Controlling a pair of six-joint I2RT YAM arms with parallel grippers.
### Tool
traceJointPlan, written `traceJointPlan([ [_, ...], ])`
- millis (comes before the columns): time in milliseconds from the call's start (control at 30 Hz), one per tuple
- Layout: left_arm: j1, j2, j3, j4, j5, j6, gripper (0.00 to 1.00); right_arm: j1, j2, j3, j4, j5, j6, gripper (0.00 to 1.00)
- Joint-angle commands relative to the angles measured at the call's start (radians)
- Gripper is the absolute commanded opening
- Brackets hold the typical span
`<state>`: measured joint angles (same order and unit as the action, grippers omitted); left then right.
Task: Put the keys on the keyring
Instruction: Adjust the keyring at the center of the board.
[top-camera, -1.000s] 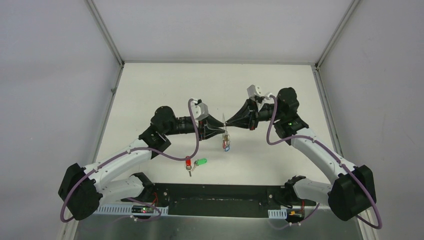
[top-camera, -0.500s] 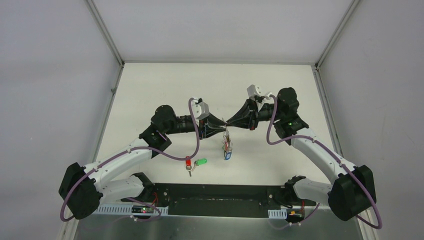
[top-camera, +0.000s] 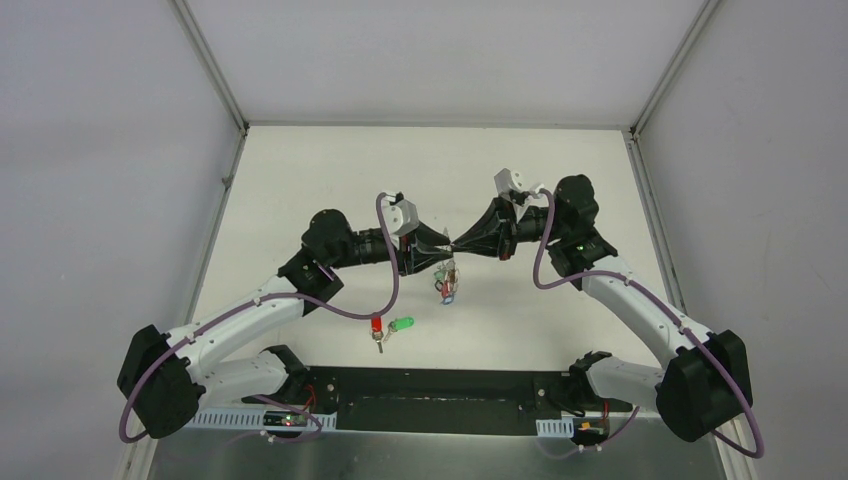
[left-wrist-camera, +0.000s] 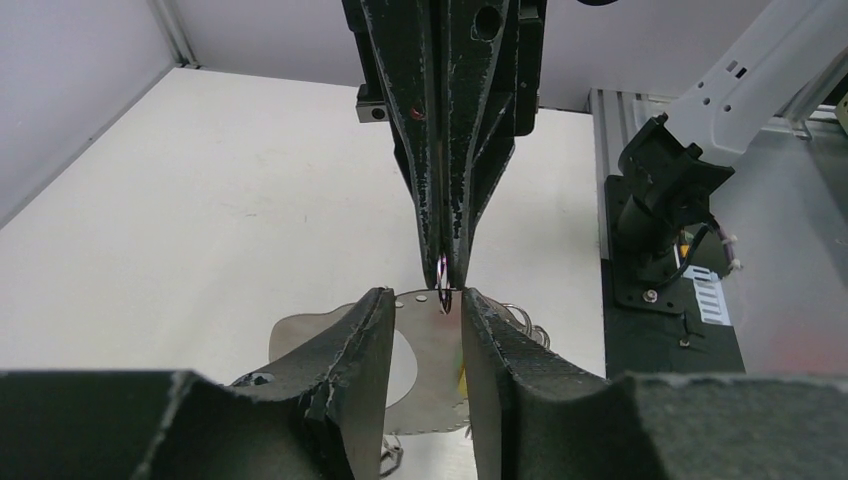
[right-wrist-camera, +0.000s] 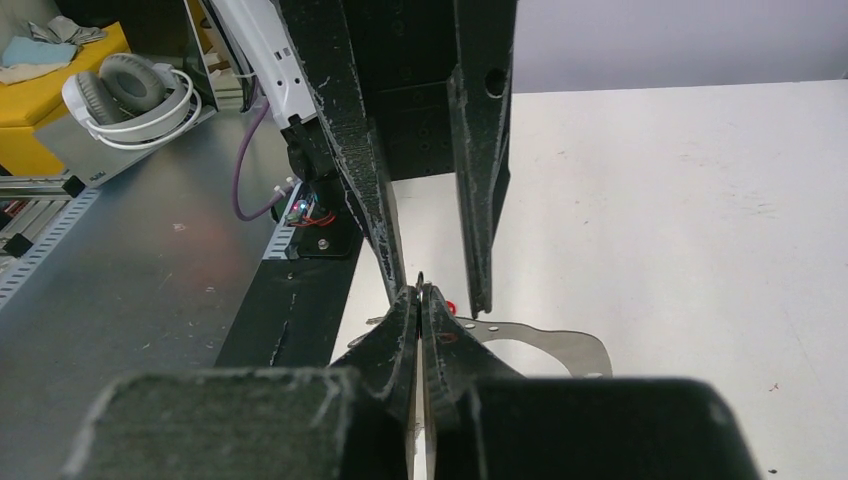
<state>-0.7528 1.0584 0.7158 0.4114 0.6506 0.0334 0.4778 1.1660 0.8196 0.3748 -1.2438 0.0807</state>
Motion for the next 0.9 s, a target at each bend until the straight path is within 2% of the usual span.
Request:
traceJointPlan([
  [0,-0.010,-0.014,0.043,0.031,-0.036,0.008,0.28,0.005,-0.031,0.007,0.067,-0.022,0.004,0.00],
  [233,-0.011,-0.019,0.042,0.024,-0.020,0.016,0.00,0.005,-0.028,0.009,0.067,-0.022,0.007,0.00],
  [533,-0.011,-0.041,0.036,-0.002,-0.055,0.017,0.00,0.005,-0.029,0.001,0.066,-0.013,0.015,0.00],
  [567,-0.010,-0.046,0.036,-0.012,-0.062,0.019,0.00,0.005,-0.028,0.001,0.066,-0.011,0.014,0.06],
  [667,-0.010,-0.066,0.036,-0.053,-0.094,0.027,0.00,0.006,-0.032,0.001,0.065,-0.005,0.012,0.41],
  [767,-0.011,-0.092,0.036,-0.105,-0.134,0.051,0.00,0.005,-0.048,-0.002,0.046,0.007,-0.020,0.59],
  [867,-0.010,-0.124,0.036,-0.156,-0.154,0.100,0.00,0.005,-0.072,-0.005,-0.005,0.027,-0.069,0.69],
])
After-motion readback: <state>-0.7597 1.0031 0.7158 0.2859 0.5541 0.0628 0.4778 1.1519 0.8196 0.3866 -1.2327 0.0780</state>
